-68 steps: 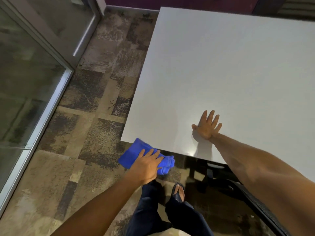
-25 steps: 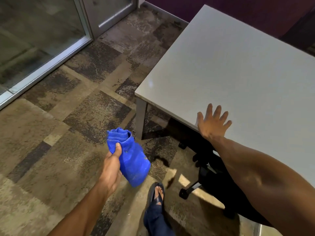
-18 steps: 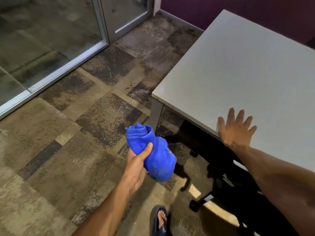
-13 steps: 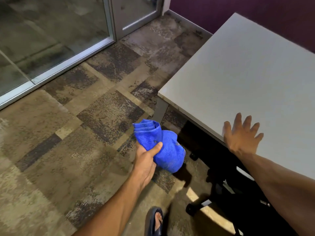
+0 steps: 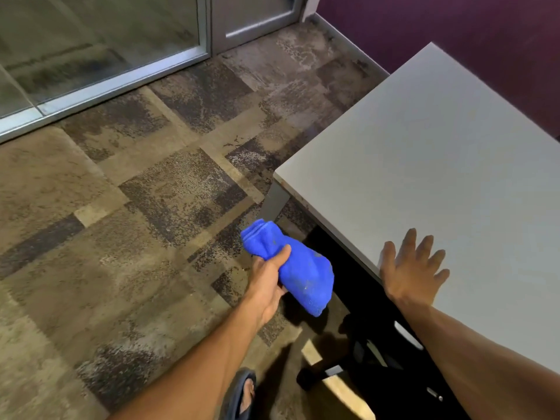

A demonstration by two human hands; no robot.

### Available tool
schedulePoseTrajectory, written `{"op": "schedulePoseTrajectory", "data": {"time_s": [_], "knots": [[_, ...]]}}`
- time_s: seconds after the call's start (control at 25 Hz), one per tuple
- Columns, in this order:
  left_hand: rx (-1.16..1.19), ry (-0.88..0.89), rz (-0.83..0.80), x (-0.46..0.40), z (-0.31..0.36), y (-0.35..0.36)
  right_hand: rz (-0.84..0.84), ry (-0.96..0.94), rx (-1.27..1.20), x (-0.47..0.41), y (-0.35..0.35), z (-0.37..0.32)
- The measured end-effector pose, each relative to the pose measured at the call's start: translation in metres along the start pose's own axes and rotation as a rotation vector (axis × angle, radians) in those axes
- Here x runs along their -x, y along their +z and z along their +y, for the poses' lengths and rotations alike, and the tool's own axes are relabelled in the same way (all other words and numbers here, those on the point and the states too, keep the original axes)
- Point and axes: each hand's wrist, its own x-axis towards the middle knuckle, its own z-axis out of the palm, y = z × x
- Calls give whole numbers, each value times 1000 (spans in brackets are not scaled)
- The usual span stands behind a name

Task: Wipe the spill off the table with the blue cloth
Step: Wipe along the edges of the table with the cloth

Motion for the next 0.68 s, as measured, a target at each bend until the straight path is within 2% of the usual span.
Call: {"op": "schedulePoseTrajectory", "data": {"time_s": [0.2,0.36,0.44,0.6,0.68], "knots": [[-170,11,-12,-11,-15,23,23,-3,30,3,-2,0],[-207,-47,26,-14,-15,50,28,-8,22,1,-4,2],[-135,-107,15,-16,-12,59,36,-5,22,2,-4,0],[243,-138,-56,-14,-6,81,27,16,-20,3,-5,-1],[165,-89,-39,-14,-6,88,27,19,-29,4,-7,-2]]}}
